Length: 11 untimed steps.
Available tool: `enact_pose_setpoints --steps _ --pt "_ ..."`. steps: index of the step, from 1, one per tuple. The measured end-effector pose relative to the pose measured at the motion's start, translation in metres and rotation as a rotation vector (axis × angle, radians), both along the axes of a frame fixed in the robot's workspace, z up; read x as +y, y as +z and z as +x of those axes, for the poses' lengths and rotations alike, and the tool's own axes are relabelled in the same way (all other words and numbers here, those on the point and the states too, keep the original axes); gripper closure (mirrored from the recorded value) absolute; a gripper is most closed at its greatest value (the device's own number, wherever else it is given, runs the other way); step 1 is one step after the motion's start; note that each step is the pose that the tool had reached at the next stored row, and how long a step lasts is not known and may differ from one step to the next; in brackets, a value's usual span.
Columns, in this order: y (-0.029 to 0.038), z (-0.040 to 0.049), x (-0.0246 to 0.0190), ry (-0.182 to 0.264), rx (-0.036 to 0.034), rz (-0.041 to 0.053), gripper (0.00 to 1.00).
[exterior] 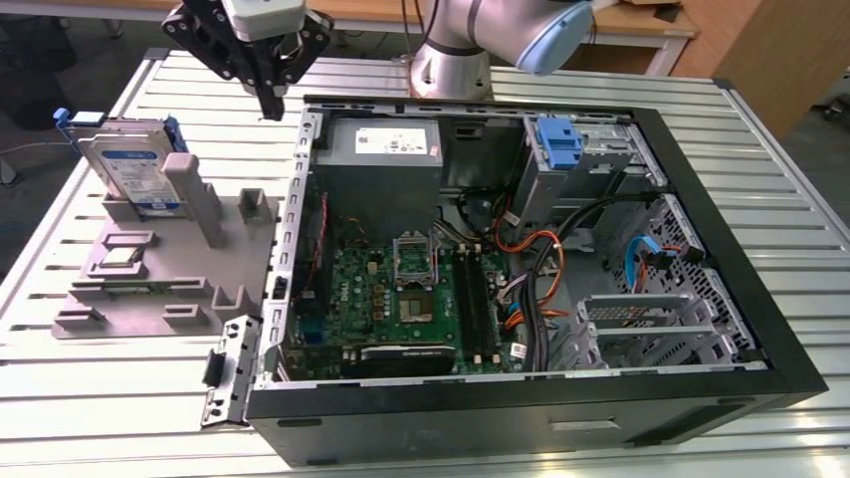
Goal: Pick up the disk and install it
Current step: 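Reach for the disk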
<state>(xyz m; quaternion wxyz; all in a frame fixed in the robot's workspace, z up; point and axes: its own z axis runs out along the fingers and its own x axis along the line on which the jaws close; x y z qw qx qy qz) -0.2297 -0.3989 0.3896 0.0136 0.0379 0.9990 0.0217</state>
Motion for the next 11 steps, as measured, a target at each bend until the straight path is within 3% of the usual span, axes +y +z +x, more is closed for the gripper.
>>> enact_pose_setpoints --steps 11 --pt "-0.0006 -0.0218 0.0 0.0 -0.0002 0.0001 0.9"
